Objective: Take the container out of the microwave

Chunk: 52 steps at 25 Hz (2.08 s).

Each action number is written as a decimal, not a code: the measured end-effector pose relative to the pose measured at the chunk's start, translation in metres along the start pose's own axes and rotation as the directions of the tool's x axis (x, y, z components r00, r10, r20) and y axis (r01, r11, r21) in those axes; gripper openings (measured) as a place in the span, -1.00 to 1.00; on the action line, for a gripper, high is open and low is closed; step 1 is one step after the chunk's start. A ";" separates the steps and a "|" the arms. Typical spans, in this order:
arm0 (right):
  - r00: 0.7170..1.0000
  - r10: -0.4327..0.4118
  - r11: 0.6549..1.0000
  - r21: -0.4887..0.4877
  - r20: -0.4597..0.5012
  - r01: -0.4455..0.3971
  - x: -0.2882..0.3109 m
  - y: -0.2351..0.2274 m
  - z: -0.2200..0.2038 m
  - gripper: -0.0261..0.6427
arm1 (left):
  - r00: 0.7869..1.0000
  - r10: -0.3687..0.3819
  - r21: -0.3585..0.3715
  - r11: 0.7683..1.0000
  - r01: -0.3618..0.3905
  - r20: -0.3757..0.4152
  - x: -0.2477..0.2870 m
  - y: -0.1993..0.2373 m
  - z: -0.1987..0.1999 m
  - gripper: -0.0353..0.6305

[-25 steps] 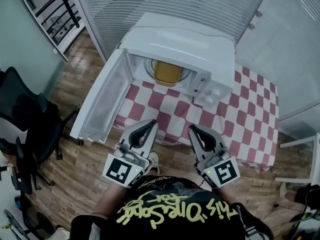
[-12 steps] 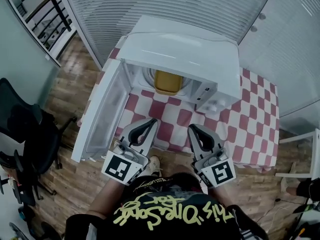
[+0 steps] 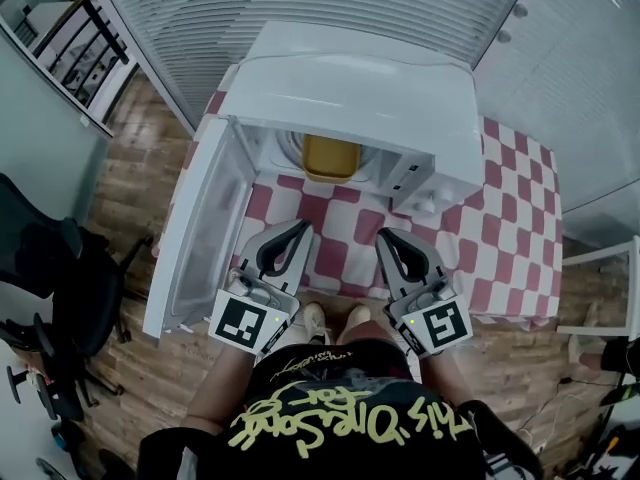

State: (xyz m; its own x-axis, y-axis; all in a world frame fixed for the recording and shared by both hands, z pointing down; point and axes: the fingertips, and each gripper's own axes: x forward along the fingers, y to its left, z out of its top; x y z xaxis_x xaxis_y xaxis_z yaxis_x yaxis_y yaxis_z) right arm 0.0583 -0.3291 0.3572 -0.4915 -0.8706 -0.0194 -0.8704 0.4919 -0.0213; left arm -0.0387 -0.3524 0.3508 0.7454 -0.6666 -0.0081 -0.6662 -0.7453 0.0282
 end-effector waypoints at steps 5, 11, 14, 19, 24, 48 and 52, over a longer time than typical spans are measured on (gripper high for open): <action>1.000 -0.012 0.999 -0.030 -0.026 0.011 0.015 -0.008 -0.011 -0.89 | 0.999 0.022 -0.003 1.000 -0.022 -0.036 0.006 0.013 -0.017 -0.87; 0.995 -0.013 1.000 -0.027 -0.102 0.010 0.032 -0.011 -0.039 -0.88 | 0.996 0.055 0.001 0.998 -0.055 -0.072 0.009 0.032 -0.038 -0.87; 0.995 -0.004 1.000 -0.025 -0.098 0.002 0.041 -0.014 -0.046 -0.61 | 0.996 0.072 -0.045 0.996 -0.074 -0.048 0.014 0.039 -0.039 -0.86; 0.977 -0.015 1.000 -0.026 -0.211 0.010 0.051 -0.025 -0.080 -0.45 | 0.995 0.079 -0.020 0.997 -0.081 -0.061 0.015 0.056 -0.056 -0.67; 0.968 -0.024 0.999 -0.051 -0.251 0.011 0.071 -0.035 -0.106 -0.35 | 0.994 0.020 0.009 1.000 -0.019 -0.103 0.029 0.061 -0.074 -0.37; 0.934 -0.100 0.991 -0.117 -0.343 0.063 0.124 -0.057 -0.146 -0.24 | 0.967 -0.033 0.015 0.999 0.038 -0.251 0.090 0.088 -0.136 -0.12; 0.933 -0.095 0.990 -0.134 -0.347 0.051 0.128 -0.055 -0.149 -0.24 | 0.963 -0.041 0.010 0.999 0.045 -0.267 0.095 0.090 -0.144 -0.12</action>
State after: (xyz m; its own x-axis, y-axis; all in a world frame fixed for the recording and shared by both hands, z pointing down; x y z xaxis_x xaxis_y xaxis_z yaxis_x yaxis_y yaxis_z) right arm 0.0389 -0.4683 0.5052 -0.3856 -0.8612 0.3312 -0.8901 0.4417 0.1121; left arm -0.0237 -0.4806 0.4960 0.7513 -0.6074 0.2581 -0.6323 -0.7745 0.0183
